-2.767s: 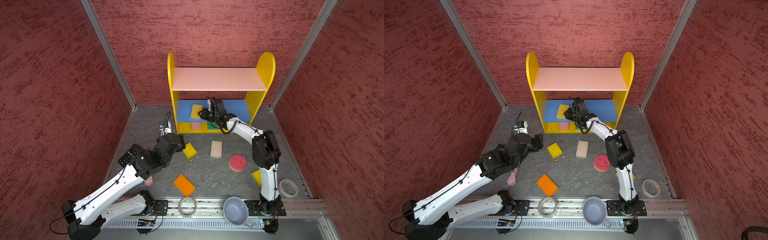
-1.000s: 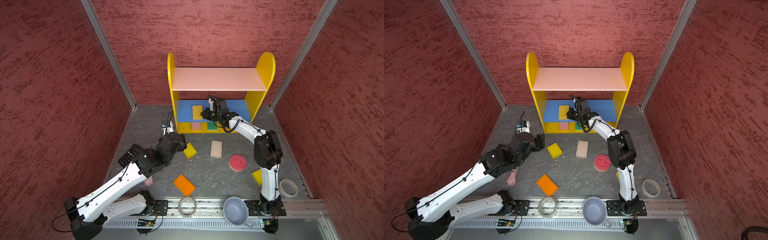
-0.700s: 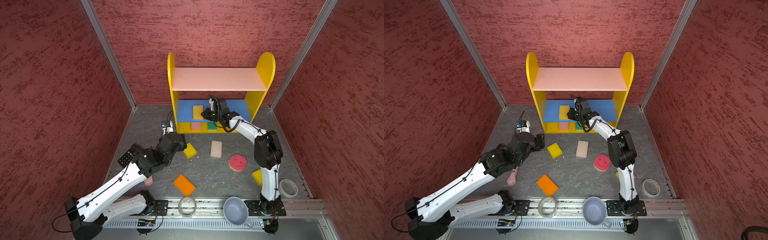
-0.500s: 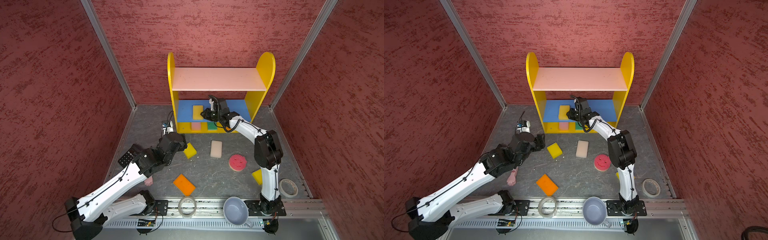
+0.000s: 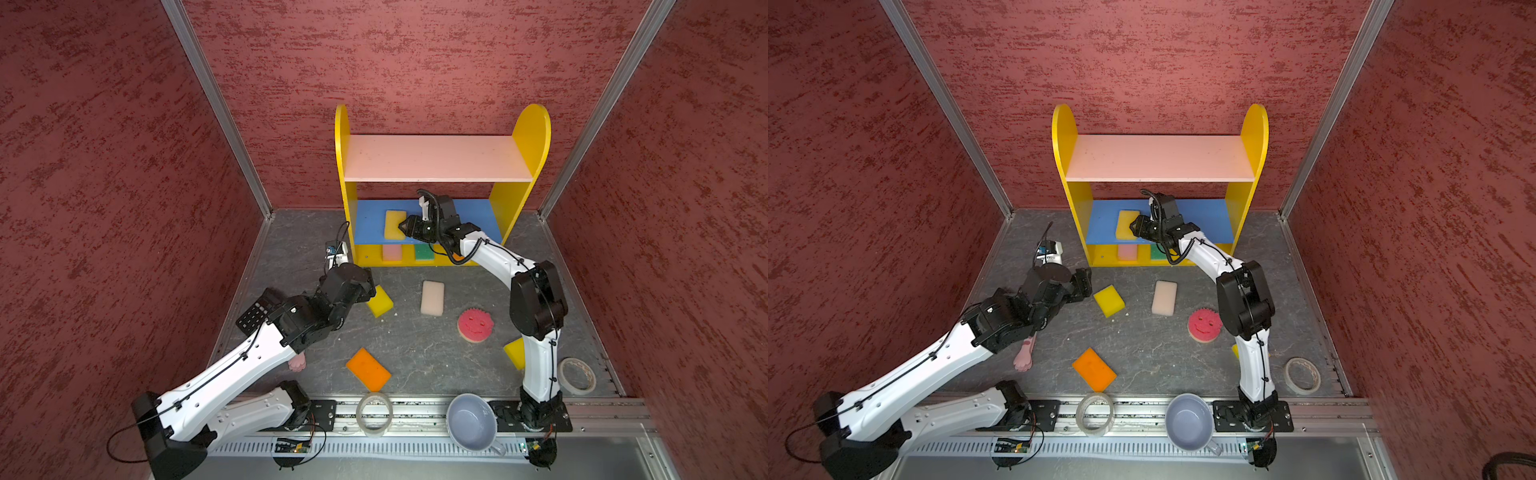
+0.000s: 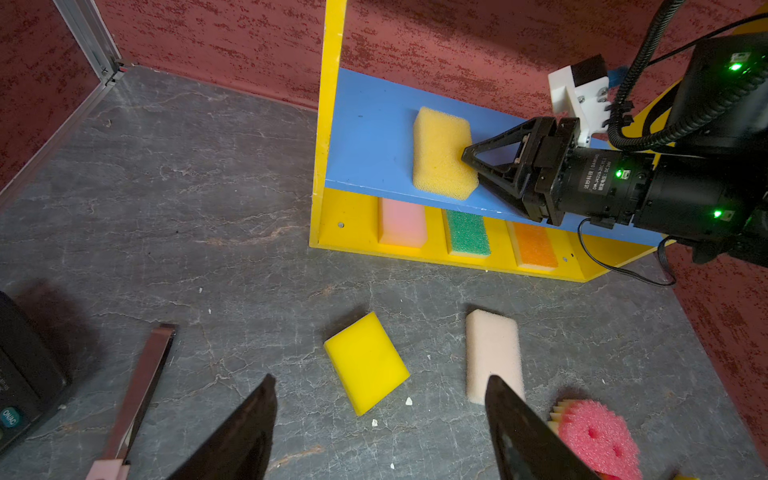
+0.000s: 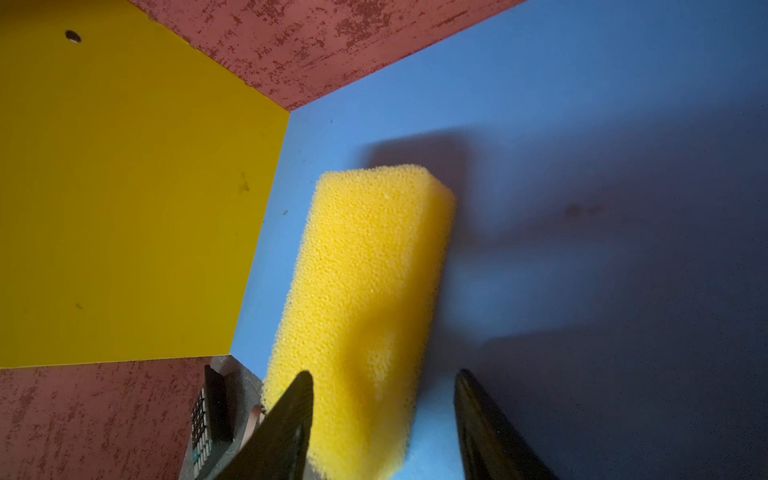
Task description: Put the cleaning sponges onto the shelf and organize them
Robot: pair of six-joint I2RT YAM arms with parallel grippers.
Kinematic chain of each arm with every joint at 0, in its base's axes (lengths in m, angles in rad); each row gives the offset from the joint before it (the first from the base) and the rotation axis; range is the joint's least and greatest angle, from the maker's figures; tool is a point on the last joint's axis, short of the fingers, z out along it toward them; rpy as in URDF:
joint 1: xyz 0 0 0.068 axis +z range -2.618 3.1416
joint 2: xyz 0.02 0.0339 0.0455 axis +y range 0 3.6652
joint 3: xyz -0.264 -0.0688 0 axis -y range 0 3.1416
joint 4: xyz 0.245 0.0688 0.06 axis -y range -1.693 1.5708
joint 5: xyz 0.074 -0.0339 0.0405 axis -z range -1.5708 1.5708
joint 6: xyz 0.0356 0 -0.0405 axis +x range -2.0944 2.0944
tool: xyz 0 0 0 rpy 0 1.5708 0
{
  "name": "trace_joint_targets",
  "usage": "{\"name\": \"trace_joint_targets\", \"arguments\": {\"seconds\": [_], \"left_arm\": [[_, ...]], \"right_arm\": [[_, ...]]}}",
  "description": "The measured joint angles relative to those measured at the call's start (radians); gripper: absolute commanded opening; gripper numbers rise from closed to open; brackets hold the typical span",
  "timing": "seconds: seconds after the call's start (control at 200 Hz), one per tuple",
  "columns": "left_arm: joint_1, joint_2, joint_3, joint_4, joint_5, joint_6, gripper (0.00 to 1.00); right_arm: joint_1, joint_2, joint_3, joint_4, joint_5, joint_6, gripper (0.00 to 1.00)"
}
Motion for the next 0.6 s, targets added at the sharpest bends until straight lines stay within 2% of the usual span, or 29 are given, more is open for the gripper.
{"name": "trace_joint_targets", "arguments": {"seconds": [0.371, 0.536, 0.596], "left_arm": [[0.000, -0.004, 0.003, -0.004, 0.003, -0.009, 0.78], [0.005, -0.015, 0.003, -0.012, 0.003, -0.014, 0.78], [0.009, -0.015, 0.003, -0.013, 0.004, -0.015, 0.78]], "right_arm": [[-0.003, -0.136, -0.053, -0.006, 0.017, -0.009, 0.70], [-0.003, -0.188, -0.082, 0.012, 0.011, -0.009, 0.56], [-0.003, -0.188, -0.087, 0.017, 0.004, -0.005, 0.55]]}}
